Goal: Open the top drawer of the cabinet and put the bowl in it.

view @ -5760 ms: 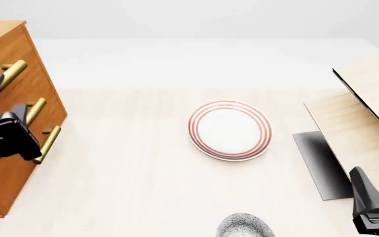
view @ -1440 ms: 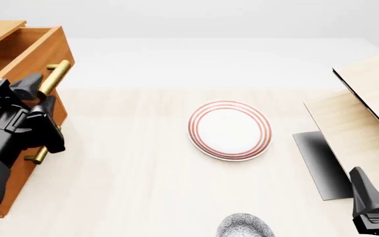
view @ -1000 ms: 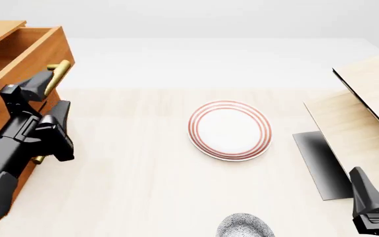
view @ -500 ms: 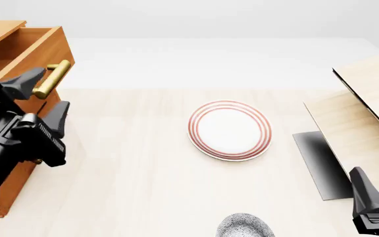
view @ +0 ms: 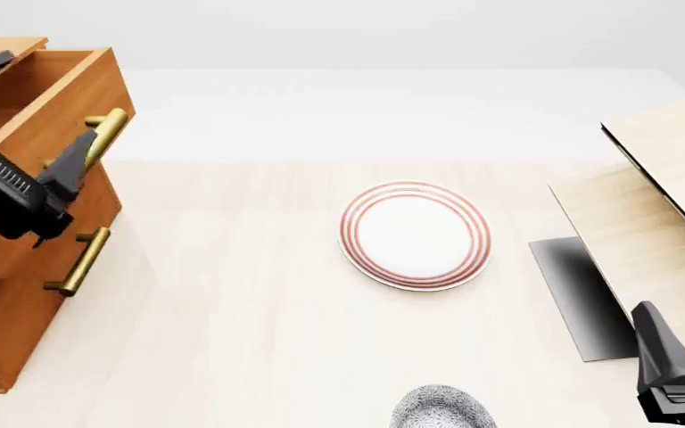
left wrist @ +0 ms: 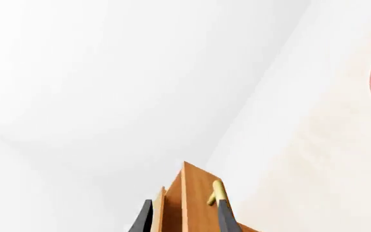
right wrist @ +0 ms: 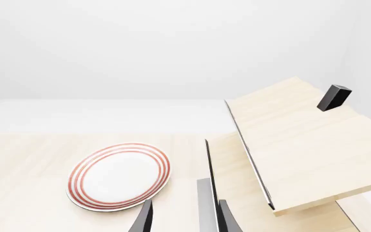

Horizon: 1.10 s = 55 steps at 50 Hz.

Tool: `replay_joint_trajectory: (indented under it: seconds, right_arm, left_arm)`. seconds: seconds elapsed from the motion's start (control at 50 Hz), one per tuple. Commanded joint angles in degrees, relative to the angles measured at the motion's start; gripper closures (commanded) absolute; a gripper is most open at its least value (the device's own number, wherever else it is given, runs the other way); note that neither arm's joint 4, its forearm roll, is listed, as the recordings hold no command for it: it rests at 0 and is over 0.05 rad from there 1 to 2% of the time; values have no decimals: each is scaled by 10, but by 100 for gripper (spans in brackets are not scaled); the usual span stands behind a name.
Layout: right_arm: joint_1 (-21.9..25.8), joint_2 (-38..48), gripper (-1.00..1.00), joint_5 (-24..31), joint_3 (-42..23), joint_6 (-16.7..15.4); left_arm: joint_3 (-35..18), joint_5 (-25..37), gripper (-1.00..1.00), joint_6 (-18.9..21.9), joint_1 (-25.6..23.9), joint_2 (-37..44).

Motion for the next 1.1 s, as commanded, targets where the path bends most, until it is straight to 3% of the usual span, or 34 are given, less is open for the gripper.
replay_joint_trajectory:
  seconds: [0.02,0.04,0.08,0.14,0.2,0.3,0.36,0.4,0.46,0.56,0.58,0.62,0.72,0.76,0.8,1.1]
  right_arm:
    - [0,-1,-100,0,0,0]
    - [0,-1,-100,0,0,0]
    - [0,-1,-100,0,0,0]
    - [0,-1,-100,0,0,1]
    - [0,-1,-100,0,0,0]
    - [0,-1,-100,0,0,0]
    - [0,-1,-100,0,0,0]
    - [0,-1,-100,0,0,0]
    - [0,-1,-100,0,0,0]
    - [0,-1,-100,0,0,0]
    - [0,-1,-100,0,0,0]
    - [0,-1,-100,0,0,0]
    - [0,-1,-100,0,0,0]
    - [0,-1,-100,0,0,0]
    - [0,-1,-100,0,0,0]
    - [0,-1,-100,0,0,0]
  left_arm:
    - [-91,136,-100,-137,29,-19]
    - [-111,145,-100,-163,7,-4]
    - [-149,185,-100,-217,10,1]
    - [-173,212,-100,-249,19,3]
    - [-220,246,-100,-319,-7,22]
    - [-251,290,-100,-397,5,36]
    - [-254,306,-100,-411,7,43]
    - [-273,325,-100,-462,-14,59]
    - [-270,352,-100,-444,12,42]
    - [-291,386,-100,-466,12,41]
    - [-295,407,-100,-458,40,29]
    - [-312,429,-100,-485,48,32]
    - [-330,477,-100,-480,85,33]
    - [-336,483,-100,-487,77,39]
    - [-344,501,-100,-520,74,60]
    - [-371,542,-100,-531,101,99]
